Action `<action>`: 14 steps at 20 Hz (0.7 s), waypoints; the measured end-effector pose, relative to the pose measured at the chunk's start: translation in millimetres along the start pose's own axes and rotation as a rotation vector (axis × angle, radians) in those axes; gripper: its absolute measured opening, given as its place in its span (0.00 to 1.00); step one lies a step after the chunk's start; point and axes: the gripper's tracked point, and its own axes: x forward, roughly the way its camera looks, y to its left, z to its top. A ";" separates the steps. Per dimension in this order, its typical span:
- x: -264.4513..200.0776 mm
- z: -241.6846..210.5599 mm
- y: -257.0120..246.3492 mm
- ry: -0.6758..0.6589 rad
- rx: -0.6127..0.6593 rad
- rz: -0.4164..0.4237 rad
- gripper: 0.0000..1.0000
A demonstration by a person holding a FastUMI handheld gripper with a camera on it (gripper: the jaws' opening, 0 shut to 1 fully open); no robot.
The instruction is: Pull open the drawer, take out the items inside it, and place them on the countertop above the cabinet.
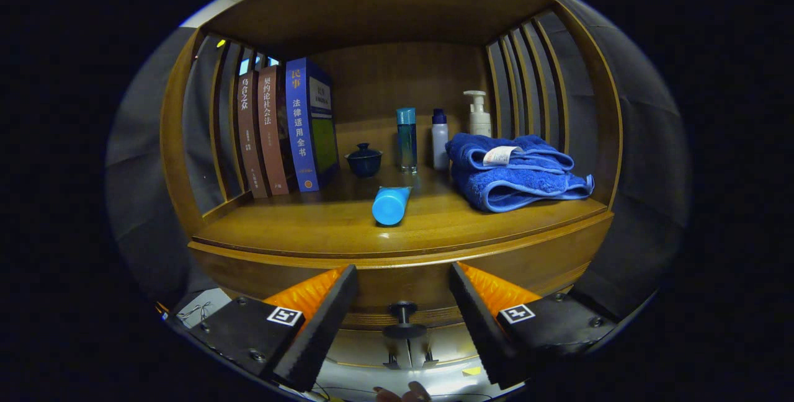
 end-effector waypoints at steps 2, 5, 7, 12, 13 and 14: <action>0.4 -1.0 -0.1 0.003 -0.001 0.002 1.00; -0.2 -1.1 -0.8 0.010 -0.010 0.003 1.00; 0.3 -2.1 -0.8 0.017 -0.012 0.003 1.00; -3.8 2.7 -0.2 0.055 -0.027 0.010 1.00; -8.5 9.7 1.7 0.044 -0.029 0.012 1.00; -14.3 18.4 3.3 0.027 -0.031 0.014 1.00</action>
